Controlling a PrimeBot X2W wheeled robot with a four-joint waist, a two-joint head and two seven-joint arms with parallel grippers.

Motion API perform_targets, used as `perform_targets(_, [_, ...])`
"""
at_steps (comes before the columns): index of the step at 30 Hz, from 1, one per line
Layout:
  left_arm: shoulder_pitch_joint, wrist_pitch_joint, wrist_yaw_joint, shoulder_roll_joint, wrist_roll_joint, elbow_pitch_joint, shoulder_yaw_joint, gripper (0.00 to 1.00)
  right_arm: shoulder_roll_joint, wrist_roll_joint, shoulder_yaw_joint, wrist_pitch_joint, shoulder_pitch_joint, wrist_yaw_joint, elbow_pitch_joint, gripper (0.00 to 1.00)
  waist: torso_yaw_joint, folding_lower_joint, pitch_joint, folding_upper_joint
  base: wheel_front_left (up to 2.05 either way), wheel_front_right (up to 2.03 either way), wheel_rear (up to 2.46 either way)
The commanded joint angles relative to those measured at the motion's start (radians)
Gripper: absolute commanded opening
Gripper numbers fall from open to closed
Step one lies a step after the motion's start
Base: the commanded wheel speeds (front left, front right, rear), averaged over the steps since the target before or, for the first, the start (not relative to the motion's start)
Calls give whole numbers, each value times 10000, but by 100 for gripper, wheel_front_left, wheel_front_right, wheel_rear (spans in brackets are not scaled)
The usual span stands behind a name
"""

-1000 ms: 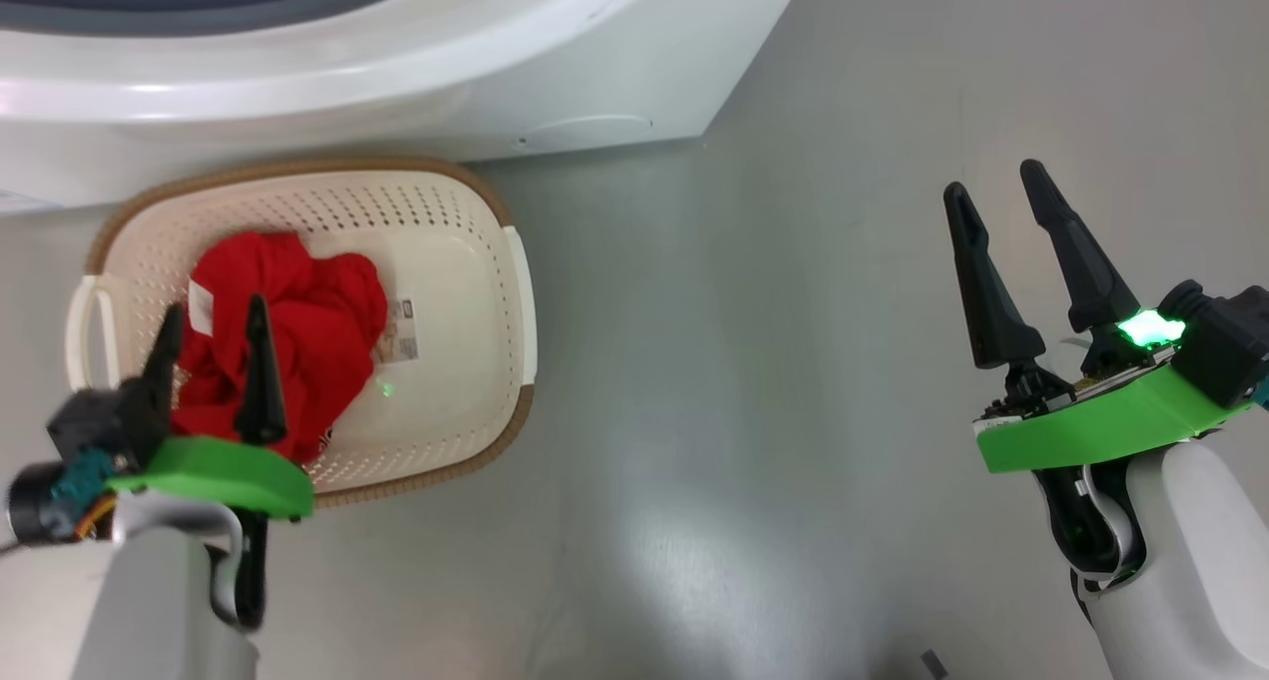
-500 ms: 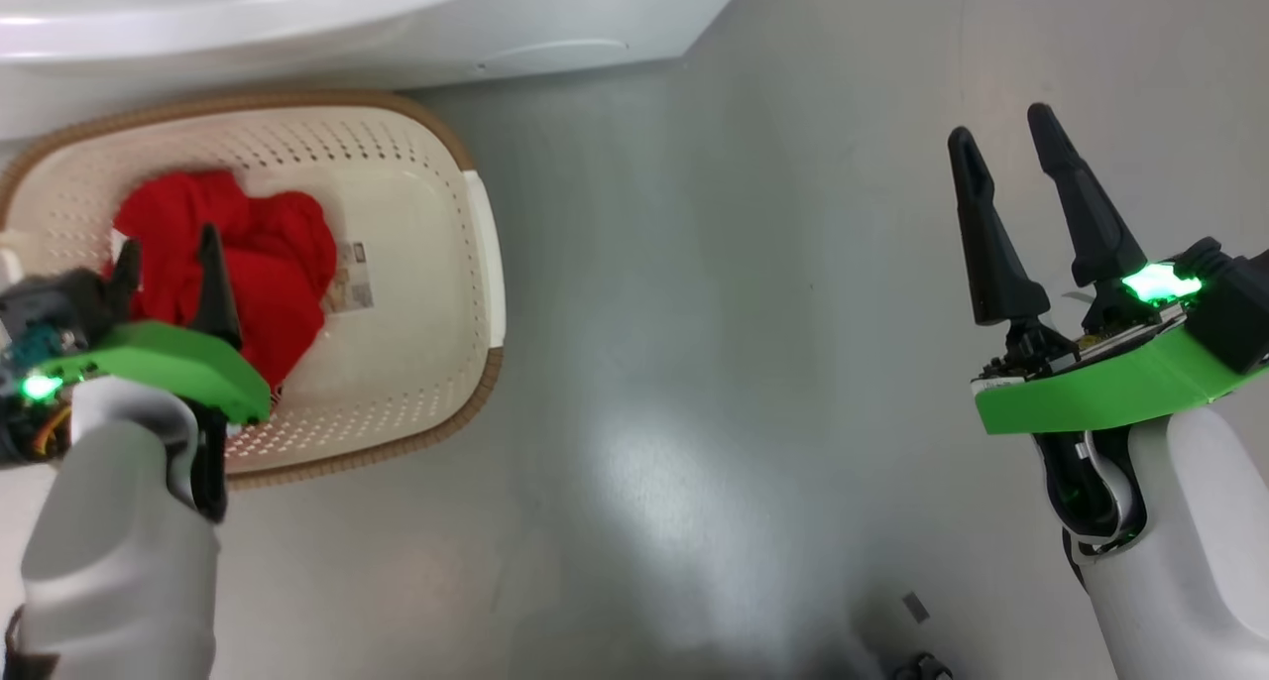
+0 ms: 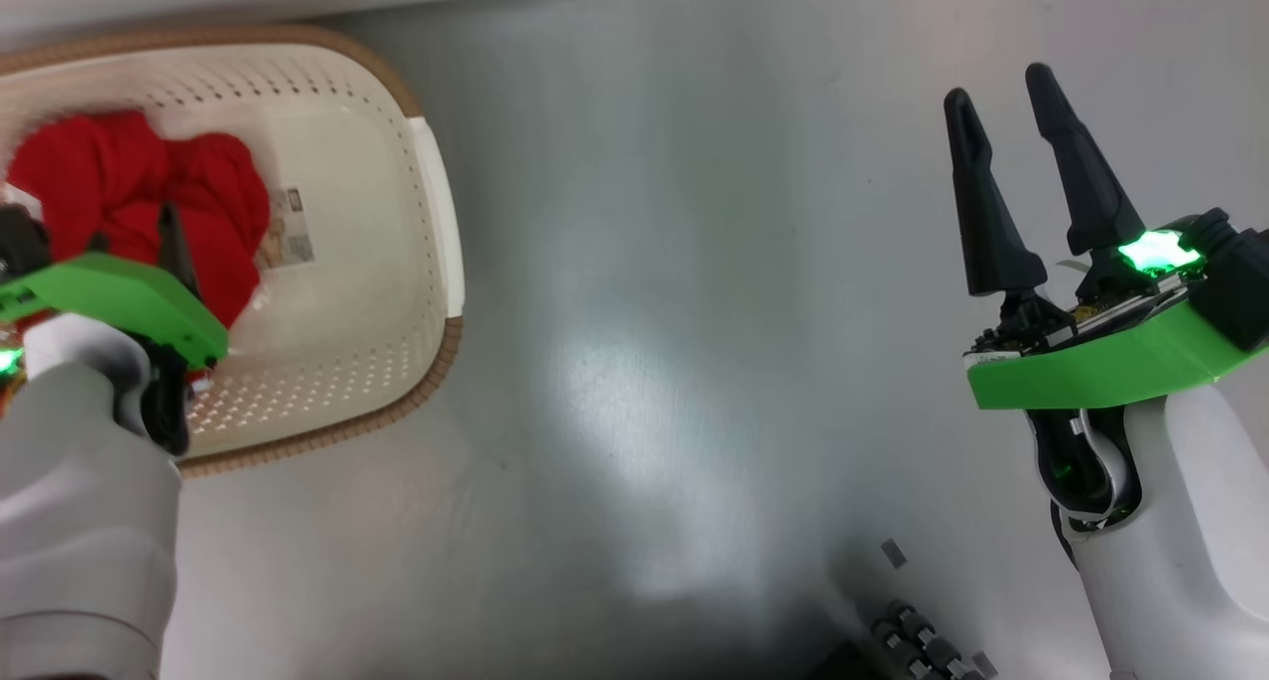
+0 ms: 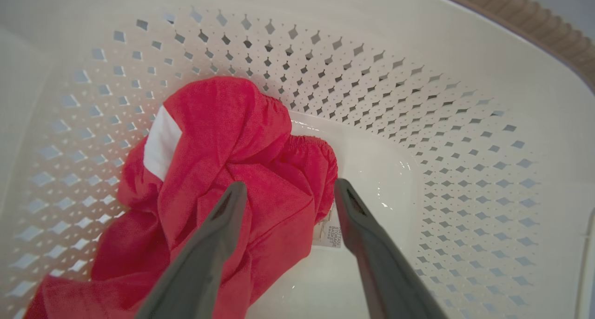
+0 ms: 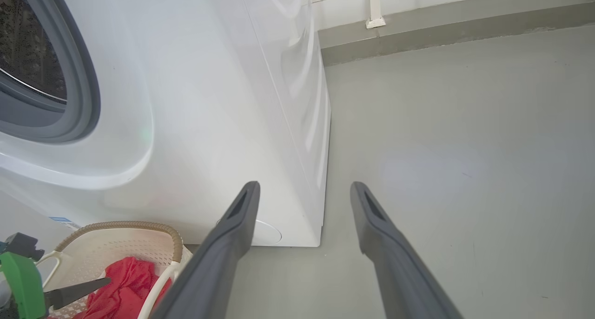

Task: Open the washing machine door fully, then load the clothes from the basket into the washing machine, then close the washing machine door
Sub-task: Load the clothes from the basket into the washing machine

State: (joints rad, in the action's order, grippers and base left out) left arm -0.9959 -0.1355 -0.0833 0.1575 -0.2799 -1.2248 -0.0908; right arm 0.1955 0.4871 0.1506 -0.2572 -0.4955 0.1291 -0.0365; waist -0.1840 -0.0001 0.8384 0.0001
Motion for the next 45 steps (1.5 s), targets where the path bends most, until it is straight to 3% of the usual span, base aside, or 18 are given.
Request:
perform_targets(1, [73, 103, 133, 452, -32, -43, -161, 100, -8, 59, 158, -46, 202, 16, 286, 100, -166, 1, 326, -1, 0, 0, 0])
perform_targets(9, [-577, 710, 338, 589, -216, -424, -182, 100, -54, 25, 203, -46, 51, 16, 411, 100, -356, 1, 970, -1, 0, 0, 0])
perform_targets(13, [-817, 1065, 717, 742, -447, -533, -363, 100, -105, 14, 223, -46, -35, 16, 453, 100, -510, 1, 1263, -1, 0, 0, 0])
perform_targets(25, [-1029, 1806, 1139, 893, -715, -624, -442, 100, -205, 28, 304, -46, -103, 16, 426, 100, -728, 1, 1538, -1, 0, 0, 0])
perform_targets(34, [-1055, 2147, 1051, 1005, -685, -645, -212, 98, -169, 10, 321, -46, -132, 16, 465, 100, -793, 1, 1700, -1, 0, 0, 0])
perform_targets(37, [-1122, 2106, 931, 1001, -657, -647, -105, 44, -152, -6, 296, -46, -121, 16, 484, 100, -768, 1, 1769, -1, 0, 0, 0])
perform_targets(39, [-1153, 2060, 830, 990, -638, -648, -31, 0, -156, -18, 283, -46, -126, 16, 482, 100, -751, 1, 1783, -1, 0, 0, 0])
perform_targets(45, [-1122, 1933, 701, 991, -654, -652, 89, 0, -203, -26, 332, -46, -192, 16, 416, 100, -710, 1, 1670, -1, 0, 0, 0])
